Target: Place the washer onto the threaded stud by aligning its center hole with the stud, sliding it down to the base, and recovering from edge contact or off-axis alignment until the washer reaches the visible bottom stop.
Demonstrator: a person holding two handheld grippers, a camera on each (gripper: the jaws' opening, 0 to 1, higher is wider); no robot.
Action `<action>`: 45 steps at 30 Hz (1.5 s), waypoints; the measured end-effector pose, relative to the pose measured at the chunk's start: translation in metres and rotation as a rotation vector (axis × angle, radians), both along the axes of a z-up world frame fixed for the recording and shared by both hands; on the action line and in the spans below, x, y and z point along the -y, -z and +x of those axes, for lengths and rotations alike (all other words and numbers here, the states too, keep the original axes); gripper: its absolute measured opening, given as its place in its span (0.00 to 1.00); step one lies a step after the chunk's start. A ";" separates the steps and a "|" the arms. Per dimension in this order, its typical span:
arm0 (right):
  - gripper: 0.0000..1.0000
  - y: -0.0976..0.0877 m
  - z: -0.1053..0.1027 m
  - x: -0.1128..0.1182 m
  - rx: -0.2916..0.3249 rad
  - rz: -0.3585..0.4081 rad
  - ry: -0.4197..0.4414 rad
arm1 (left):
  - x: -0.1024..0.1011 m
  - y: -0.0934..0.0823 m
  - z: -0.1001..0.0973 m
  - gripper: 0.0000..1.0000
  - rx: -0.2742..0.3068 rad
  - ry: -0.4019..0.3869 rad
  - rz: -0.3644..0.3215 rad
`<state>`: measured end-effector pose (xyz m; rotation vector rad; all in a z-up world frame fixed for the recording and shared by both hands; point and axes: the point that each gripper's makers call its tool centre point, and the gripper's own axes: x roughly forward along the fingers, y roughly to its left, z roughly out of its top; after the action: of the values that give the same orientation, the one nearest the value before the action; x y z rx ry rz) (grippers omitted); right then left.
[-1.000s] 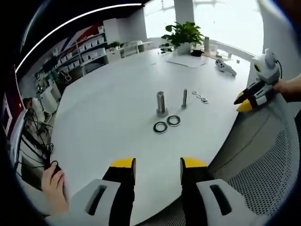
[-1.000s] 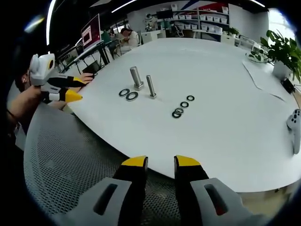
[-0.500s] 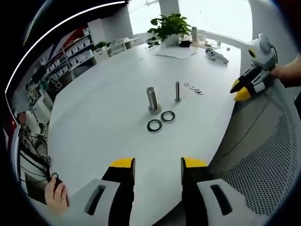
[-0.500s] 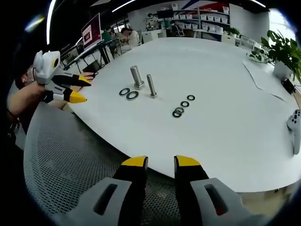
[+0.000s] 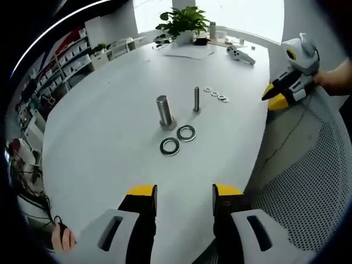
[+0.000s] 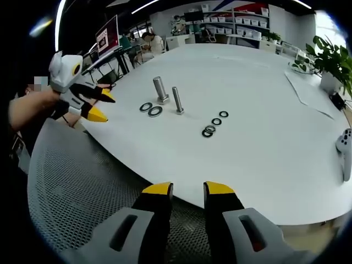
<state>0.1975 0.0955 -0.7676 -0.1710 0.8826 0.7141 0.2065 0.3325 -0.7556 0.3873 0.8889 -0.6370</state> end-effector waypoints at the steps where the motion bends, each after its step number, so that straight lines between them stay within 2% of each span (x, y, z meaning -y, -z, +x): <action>1: 0.25 0.000 0.000 0.000 0.000 0.000 0.000 | 0.001 0.001 0.002 0.39 -0.004 0.003 0.001; 7: 0.25 0.000 0.000 0.000 -0.001 0.000 0.004 | 0.007 0.005 0.019 0.38 -0.009 0.035 0.006; 13: 0.25 0.000 0.001 0.001 0.000 0.001 0.008 | 0.015 0.010 0.031 0.37 -0.041 0.069 -0.006; 18: 0.25 0.000 0.001 0.001 0.004 0.004 0.011 | 0.020 0.013 0.041 0.37 -0.063 0.124 0.026; 24: 0.25 -0.001 0.002 0.001 0.008 0.008 0.015 | 0.025 0.022 0.051 0.36 -0.120 0.183 0.060; 27: 0.25 -0.001 0.002 0.001 0.007 0.006 0.012 | 0.026 0.025 0.057 0.32 -0.125 0.213 0.087; 38: 0.25 0.000 0.000 0.001 0.000 0.003 0.007 | 0.029 0.041 0.064 0.32 -0.209 0.284 0.137; 43: 0.25 0.000 0.000 0.001 -0.003 0.001 0.008 | 0.032 0.040 0.069 0.31 -0.206 0.313 0.155; 45: 0.25 0.000 0.000 0.001 -0.004 0.001 0.009 | 0.031 0.040 0.070 0.30 -0.199 0.349 0.189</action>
<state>0.1973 0.0947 -0.7680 -0.1651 0.8860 0.7067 0.2762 0.3015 -0.7953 0.6668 1.0866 -0.9267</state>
